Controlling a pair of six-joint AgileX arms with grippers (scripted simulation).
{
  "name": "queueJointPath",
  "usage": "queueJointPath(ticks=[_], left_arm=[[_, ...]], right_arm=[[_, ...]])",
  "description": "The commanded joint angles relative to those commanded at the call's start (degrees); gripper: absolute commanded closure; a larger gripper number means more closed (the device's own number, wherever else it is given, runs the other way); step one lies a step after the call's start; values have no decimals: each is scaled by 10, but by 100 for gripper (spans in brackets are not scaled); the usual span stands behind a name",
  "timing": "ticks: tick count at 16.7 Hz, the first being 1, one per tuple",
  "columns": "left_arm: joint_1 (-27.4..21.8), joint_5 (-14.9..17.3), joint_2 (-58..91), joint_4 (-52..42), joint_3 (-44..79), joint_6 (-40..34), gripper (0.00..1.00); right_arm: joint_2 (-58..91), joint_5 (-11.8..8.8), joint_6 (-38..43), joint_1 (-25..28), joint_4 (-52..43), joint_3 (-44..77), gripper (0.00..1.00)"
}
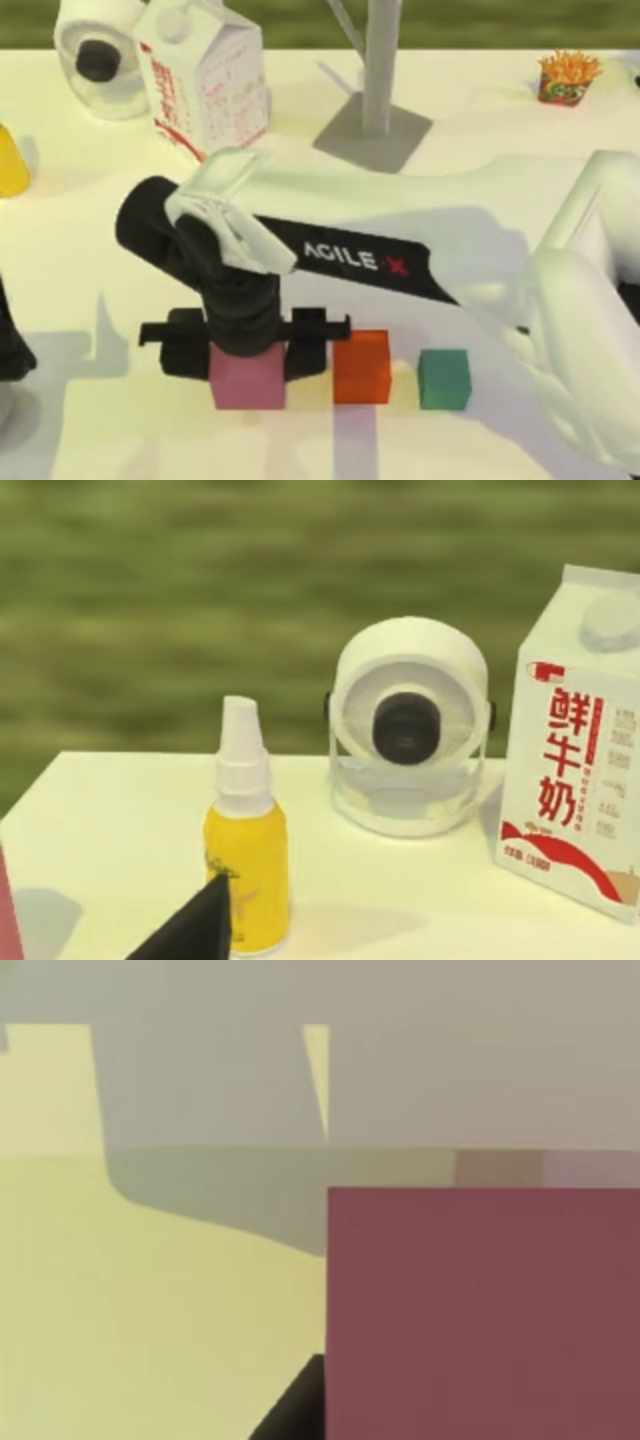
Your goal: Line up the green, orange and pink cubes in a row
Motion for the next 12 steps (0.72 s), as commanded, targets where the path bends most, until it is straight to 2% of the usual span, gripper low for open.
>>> queueJointPath(ticks=[4,12], left_arm=[[0,0,0,0,0,0,0],[0,0,0,0,0,0,0]], right_arm=[[1,0,0,0,4,-4,100],[1,0,0,0,4,-4,40]])
